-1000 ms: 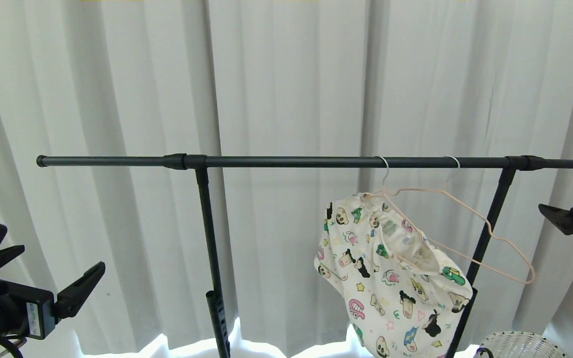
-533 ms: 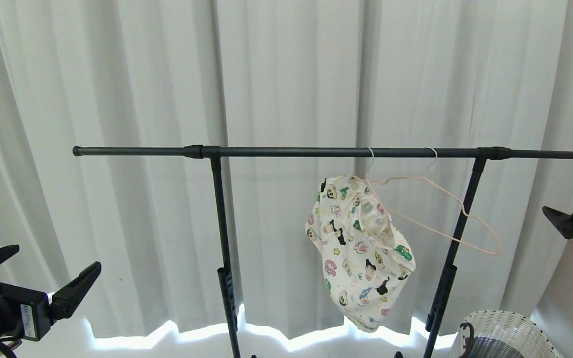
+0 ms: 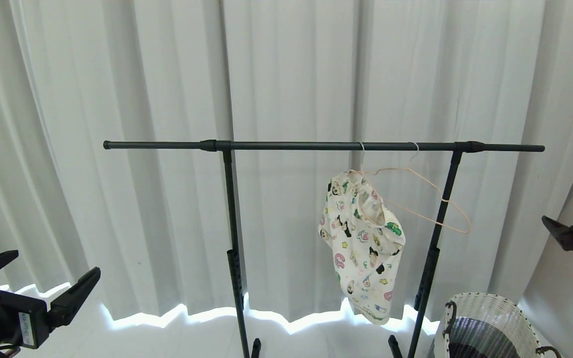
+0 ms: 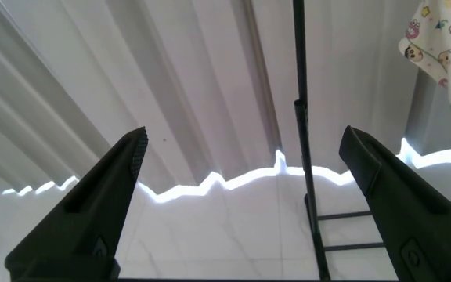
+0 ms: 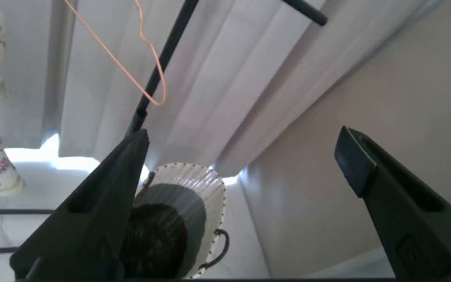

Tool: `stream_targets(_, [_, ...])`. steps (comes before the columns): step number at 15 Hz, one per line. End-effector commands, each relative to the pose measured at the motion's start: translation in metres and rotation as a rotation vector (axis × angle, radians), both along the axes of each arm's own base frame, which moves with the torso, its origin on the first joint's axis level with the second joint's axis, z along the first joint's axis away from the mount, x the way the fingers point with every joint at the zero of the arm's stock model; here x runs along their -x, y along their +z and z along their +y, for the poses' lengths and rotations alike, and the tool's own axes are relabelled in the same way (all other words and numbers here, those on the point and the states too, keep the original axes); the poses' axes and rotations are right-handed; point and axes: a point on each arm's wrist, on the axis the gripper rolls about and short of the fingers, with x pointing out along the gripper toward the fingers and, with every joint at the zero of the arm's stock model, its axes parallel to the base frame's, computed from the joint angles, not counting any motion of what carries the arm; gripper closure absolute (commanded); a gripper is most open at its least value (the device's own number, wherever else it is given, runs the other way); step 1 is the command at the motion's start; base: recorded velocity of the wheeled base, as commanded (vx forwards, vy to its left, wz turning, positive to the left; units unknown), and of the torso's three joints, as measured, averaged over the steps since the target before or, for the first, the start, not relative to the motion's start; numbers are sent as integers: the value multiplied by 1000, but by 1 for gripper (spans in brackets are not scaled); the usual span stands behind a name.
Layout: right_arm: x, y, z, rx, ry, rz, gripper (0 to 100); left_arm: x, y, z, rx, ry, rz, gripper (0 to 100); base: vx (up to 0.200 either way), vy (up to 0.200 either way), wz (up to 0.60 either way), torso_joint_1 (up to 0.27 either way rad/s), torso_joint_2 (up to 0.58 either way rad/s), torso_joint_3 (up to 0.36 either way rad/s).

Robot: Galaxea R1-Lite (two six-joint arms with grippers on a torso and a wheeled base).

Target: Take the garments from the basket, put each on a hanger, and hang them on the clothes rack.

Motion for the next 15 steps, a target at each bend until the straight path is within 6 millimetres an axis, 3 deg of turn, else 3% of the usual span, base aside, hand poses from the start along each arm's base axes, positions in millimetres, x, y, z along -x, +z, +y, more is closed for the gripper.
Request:
stream_targets(1, [0, -6, 0, 4, 2, 15, 0, 7, -4, 0, 0, -1, -3, 0, 0, 0, 0, 0, 0, 0])
stream_targets(6, [0, -7, 0, 47, 10, 23, 0, 11, -11, 1, -1, 2, 11, 0, 0, 0, 0, -37, 89, 48])
stream_targets(15, [0, -9, -2, 46, -1, 27, 0, 13, -16, 5, -5, 56, 29, 0, 0, 0, 0, -224, 504, 275])
